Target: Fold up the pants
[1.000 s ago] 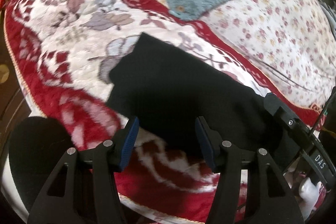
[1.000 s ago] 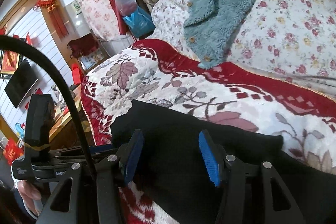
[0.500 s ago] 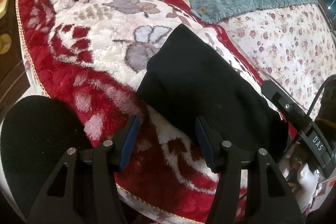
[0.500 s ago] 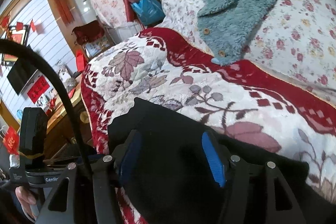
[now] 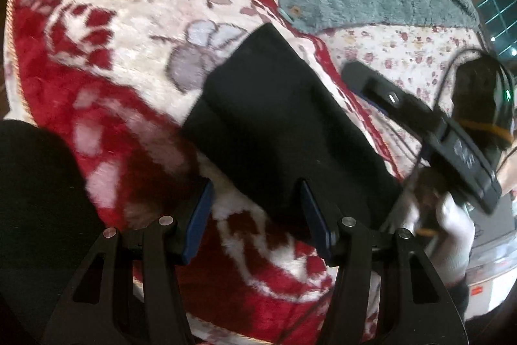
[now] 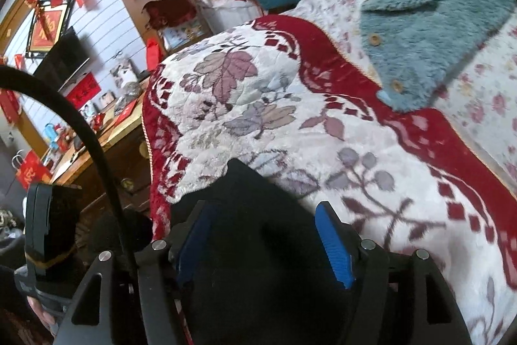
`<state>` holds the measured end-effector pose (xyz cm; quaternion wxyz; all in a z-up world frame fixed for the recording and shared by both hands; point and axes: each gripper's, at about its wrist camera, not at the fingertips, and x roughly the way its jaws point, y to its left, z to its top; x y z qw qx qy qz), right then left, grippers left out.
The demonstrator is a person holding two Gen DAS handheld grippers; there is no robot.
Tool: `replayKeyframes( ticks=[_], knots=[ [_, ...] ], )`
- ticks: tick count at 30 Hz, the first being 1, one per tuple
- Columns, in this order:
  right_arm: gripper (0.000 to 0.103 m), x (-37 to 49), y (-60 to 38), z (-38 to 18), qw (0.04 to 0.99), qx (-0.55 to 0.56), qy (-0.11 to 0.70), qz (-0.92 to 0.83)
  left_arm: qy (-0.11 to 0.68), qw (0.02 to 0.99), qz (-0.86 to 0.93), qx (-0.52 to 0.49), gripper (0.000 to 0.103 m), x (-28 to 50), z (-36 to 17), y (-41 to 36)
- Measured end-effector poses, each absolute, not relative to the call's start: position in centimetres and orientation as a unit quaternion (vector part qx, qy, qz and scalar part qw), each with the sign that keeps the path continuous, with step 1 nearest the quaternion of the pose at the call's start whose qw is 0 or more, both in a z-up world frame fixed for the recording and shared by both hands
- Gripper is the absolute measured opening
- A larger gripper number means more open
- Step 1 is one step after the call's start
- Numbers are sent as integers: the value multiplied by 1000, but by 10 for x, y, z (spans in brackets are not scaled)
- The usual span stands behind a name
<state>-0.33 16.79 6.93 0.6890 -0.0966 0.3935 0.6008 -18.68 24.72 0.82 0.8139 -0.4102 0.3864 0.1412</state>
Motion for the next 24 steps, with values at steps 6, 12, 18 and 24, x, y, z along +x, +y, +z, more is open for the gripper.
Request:
replayKeyframes(
  ticks=[6,12,18,24],
  knots=[
    [69,2,203,58,653,-154,409,618,373,811,129,-431,65,-180,4,252],
    [69,3,230,42,625,-191,422,628,372,815,126,-426,70,-175,2,251],
    [54,1,239,34,611,-197,420,642,365,815,123,-432,70,-175,0,254],
    [24,-3,234,40,627,-186,398,643,365,819,133,-422,32,-173,0,258]
  ],
)
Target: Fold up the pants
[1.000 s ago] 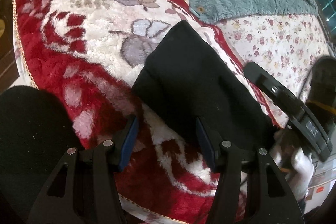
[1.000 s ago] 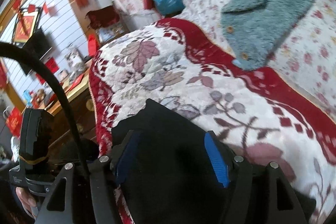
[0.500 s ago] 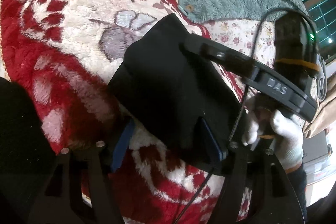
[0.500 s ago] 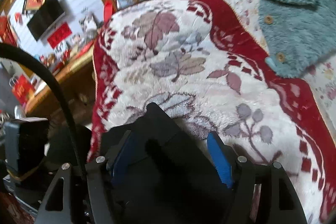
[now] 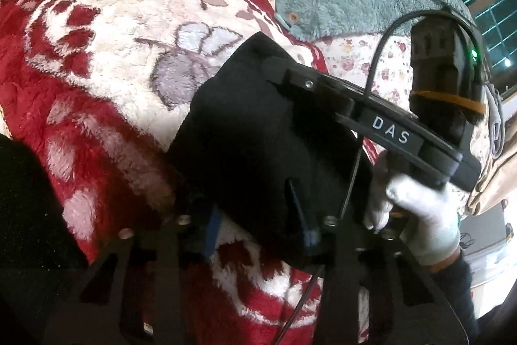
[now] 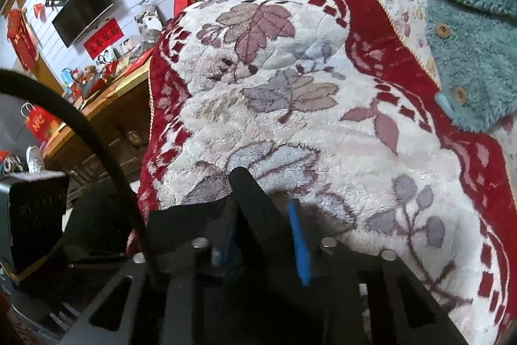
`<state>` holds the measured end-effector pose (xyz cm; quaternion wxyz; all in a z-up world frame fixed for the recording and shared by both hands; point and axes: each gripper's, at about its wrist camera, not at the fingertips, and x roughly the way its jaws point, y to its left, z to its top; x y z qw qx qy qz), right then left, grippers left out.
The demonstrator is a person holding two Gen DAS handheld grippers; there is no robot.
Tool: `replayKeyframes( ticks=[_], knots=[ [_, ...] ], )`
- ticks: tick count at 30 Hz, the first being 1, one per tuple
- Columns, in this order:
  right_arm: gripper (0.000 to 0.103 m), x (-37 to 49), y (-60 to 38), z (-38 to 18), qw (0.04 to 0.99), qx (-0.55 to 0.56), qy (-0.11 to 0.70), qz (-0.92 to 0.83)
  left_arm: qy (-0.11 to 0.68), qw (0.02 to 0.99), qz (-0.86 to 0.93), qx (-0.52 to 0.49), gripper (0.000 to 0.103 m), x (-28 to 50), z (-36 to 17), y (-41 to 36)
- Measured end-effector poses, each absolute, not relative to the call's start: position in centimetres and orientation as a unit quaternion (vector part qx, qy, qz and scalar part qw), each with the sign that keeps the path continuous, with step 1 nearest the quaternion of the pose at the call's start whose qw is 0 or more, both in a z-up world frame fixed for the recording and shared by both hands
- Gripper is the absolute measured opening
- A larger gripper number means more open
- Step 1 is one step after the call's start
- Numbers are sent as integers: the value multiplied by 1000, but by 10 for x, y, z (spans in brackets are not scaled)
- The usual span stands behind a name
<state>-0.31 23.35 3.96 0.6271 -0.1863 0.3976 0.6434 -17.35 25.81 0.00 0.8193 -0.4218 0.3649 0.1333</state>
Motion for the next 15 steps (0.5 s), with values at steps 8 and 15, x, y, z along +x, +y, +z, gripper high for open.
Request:
replayKeyframes(
  ticks=[8,15],
  knots=[
    [20,-3,208,58,653,-108,385,643,357,842,127,-384,20,-171,21,249],
    [20,-4,186,82,672,-60,368,640,351,860,132,-347,20,-169,46,238]
  ],
)
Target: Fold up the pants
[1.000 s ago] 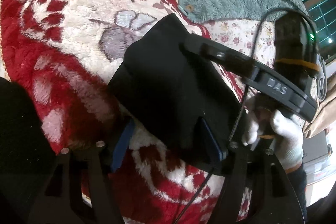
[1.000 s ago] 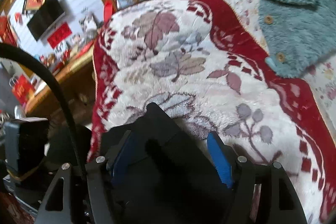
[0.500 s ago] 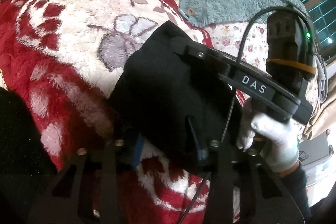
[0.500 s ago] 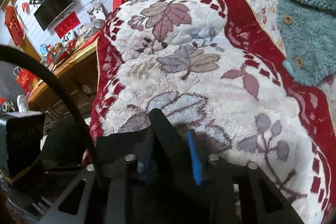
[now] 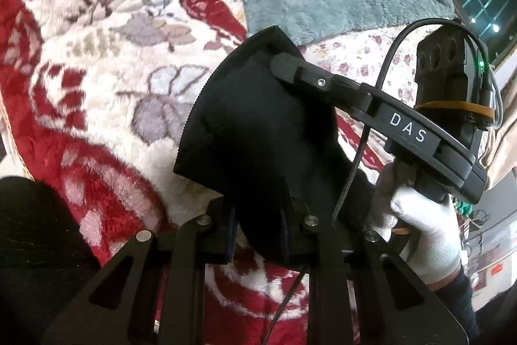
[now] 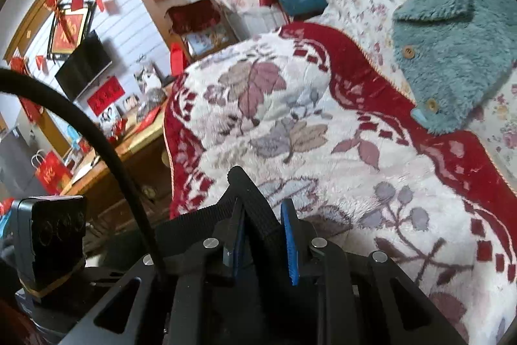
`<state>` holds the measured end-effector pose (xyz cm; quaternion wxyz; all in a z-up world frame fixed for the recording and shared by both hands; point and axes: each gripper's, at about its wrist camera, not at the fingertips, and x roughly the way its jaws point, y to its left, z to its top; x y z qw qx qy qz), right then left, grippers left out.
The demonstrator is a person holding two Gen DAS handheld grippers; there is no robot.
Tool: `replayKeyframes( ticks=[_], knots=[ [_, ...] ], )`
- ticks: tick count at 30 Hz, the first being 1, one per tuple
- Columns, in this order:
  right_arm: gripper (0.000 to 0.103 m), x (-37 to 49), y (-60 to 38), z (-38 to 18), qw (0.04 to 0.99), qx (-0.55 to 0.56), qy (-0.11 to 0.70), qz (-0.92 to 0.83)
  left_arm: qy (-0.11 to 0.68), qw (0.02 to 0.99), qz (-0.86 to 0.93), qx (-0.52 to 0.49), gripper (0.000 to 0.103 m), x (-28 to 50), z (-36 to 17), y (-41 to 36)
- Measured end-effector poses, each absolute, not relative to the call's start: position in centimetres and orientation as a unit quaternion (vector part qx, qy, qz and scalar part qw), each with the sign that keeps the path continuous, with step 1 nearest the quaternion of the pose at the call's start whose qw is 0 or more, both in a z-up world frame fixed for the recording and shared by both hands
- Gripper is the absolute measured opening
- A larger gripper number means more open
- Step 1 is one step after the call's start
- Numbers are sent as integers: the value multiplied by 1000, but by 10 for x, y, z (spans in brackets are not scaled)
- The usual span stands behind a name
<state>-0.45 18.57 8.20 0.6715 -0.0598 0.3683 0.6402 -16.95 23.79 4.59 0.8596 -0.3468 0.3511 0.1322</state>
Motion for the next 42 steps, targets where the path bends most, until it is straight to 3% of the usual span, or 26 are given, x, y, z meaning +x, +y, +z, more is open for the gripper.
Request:
replayKeyframes(
  ticks=[18,23,31,32,34,35,36,42],
  knots=[
    [20,11,78,140,731,55,318,601,330,901,56,-276,20,-147,110,177],
    [7,18,42,149,741,84,304,592,334,906,31,-259,20,-136,118,155],
    [7,27,16,138,738,99,335,578,344,905,16,-249,20,-127,112,141],
    [9,29,15,136,737,101,342,574,345,905,15,-248,20,-127,112,140],
    [26,33,13,133,739,107,353,564,345,906,14,-246,20,-127,112,139],
    [45,34,11,131,740,109,356,560,345,906,12,-245,20,-128,112,139],
    [54,35,10,130,736,113,357,564,346,906,10,-244,20,-128,112,139],
    [57,45,19,131,705,81,346,614,351,907,-13,-231,20,-130,112,138]
  ],
)
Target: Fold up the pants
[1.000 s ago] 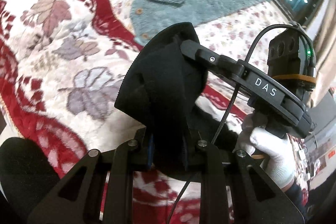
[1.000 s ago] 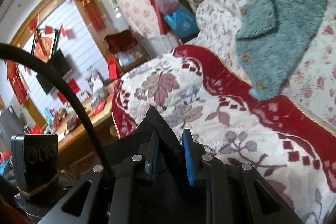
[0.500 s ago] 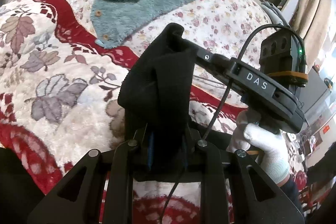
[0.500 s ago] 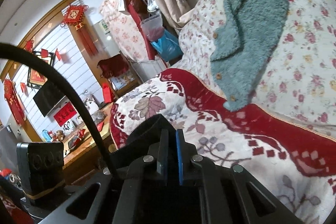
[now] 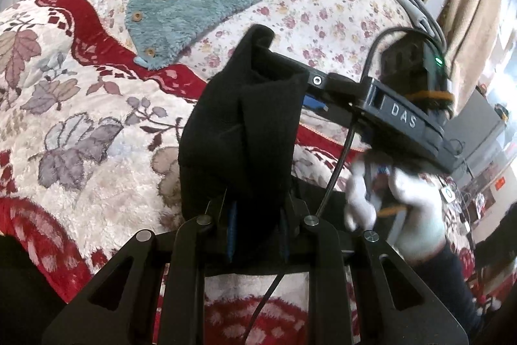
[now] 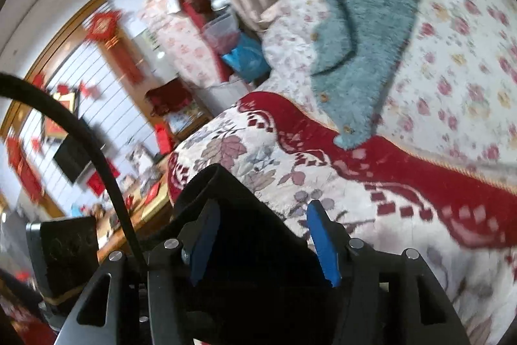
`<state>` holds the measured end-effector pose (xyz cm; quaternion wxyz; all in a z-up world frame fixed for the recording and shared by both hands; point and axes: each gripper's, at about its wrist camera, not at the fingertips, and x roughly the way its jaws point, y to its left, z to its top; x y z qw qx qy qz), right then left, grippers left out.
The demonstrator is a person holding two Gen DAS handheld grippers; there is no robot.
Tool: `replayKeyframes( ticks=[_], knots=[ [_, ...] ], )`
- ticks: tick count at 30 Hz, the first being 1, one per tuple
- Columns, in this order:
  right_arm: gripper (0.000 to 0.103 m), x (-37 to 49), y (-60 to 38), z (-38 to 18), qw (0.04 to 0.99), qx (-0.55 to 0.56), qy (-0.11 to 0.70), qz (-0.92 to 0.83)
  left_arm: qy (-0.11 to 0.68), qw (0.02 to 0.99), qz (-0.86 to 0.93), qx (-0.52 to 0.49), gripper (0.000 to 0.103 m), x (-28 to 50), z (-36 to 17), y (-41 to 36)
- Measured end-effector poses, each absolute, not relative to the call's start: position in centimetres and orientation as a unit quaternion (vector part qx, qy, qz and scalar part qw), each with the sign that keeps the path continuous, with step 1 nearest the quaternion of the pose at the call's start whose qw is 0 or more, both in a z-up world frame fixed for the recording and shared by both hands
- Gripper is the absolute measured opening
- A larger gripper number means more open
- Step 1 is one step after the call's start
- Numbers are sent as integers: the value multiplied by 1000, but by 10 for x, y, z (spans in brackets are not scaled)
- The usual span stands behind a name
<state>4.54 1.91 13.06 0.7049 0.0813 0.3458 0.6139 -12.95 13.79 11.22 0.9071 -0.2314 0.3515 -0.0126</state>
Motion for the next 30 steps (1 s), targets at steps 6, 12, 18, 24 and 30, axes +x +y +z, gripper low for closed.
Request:
replayKeyframes(
  ticks=[6,12,18,24,30],
  knots=[
    [72,59,31,137,633,58,345,691,353,912,-59,-200,20,-138,112,148],
    [76,62,69,138,580,13,340,740,353,911,-96,-193,20,-138,110,162],
    [30,64,110,115,539,7,360,762,356,907,-90,-207,20,-137,102,185],
    [16,52,102,117,586,1,339,736,355,902,-100,-223,20,-133,102,189],
    [16,48,44,144,629,30,312,712,343,905,-140,-208,20,-129,119,155]
  ],
)
